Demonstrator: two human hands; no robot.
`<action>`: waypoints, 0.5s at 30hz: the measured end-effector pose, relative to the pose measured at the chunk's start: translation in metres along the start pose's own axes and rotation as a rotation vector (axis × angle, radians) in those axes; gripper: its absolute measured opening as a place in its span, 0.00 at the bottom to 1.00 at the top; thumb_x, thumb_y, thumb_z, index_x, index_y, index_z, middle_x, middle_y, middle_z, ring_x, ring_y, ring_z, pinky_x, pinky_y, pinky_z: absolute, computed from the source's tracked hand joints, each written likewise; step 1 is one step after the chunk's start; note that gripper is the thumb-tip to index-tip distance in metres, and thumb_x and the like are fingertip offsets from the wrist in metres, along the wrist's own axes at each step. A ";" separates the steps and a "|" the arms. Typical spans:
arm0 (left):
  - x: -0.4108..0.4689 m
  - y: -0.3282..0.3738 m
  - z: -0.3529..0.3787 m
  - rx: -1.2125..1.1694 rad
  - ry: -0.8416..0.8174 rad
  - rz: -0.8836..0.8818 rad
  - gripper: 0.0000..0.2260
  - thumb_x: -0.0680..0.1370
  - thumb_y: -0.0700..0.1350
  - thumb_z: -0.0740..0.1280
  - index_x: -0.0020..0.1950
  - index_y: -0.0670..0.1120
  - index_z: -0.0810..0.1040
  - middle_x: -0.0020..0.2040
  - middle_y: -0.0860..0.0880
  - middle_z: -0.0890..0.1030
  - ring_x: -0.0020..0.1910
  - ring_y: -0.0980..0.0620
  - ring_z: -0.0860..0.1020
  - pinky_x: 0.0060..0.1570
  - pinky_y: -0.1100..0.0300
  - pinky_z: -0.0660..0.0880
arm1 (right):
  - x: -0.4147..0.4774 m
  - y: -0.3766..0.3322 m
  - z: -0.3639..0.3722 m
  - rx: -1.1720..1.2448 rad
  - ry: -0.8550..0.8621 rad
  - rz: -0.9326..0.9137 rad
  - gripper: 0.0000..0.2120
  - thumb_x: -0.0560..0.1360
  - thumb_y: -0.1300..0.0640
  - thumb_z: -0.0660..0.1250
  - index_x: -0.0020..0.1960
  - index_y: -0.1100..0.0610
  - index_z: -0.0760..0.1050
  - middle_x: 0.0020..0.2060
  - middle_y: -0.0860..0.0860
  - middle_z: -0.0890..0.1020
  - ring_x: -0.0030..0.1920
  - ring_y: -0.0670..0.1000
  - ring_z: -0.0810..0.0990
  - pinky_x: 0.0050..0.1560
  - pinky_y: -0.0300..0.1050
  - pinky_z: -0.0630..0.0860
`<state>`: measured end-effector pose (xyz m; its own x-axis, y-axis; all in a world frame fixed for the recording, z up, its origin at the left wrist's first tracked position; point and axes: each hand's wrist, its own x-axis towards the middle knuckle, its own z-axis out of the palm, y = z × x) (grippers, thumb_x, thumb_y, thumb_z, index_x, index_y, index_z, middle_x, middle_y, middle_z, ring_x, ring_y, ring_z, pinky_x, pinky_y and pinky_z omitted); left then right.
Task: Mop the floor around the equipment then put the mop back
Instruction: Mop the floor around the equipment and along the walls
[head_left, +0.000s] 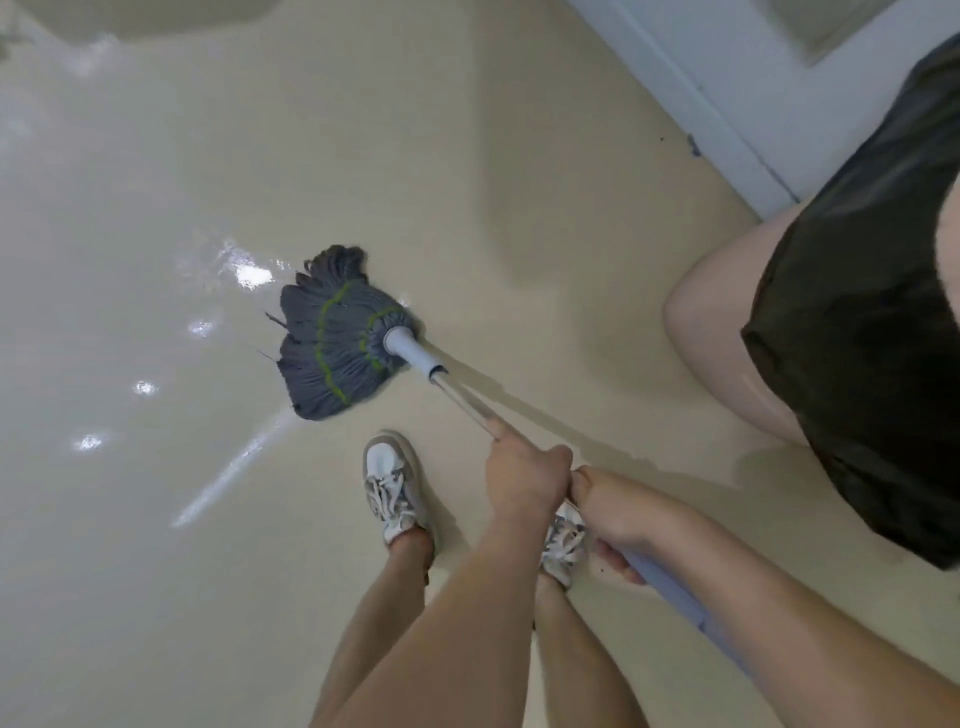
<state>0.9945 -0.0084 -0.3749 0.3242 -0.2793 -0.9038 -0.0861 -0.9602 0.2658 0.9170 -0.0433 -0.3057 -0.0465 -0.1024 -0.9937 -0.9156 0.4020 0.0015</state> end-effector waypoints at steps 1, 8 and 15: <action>-0.007 0.004 0.020 0.012 -0.027 0.018 0.34 0.70 0.47 0.66 0.73 0.38 0.59 0.56 0.40 0.80 0.55 0.38 0.79 0.51 0.52 0.77 | -0.003 0.019 -0.007 0.020 0.016 0.009 0.15 0.82 0.52 0.46 0.47 0.57 0.68 0.25 0.58 0.70 0.21 0.52 0.66 0.26 0.39 0.63; -0.061 0.018 0.126 0.158 -0.212 0.162 0.39 0.72 0.45 0.66 0.79 0.41 0.50 0.65 0.38 0.74 0.61 0.39 0.76 0.55 0.51 0.75 | -0.025 0.135 -0.035 0.303 0.017 0.216 0.20 0.82 0.44 0.43 0.55 0.53 0.70 0.21 0.54 0.68 0.16 0.49 0.64 0.22 0.35 0.65; -0.061 -0.012 0.120 -0.086 -0.139 0.126 0.26 0.72 0.41 0.65 0.69 0.41 0.64 0.52 0.41 0.80 0.55 0.39 0.79 0.48 0.56 0.74 | -0.039 0.125 -0.009 0.347 -0.007 0.235 0.17 0.81 0.45 0.48 0.47 0.56 0.68 0.23 0.53 0.69 0.20 0.49 0.67 0.25 0.37 0.68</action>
<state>0.8627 0.0195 -0.3630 0.1820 -0.4013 -0.8977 -0.0347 -0.9150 0.4020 0.8012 0.0029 -0.2656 -0.2350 0.0343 -0.9714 -0.6915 0.6964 0.1919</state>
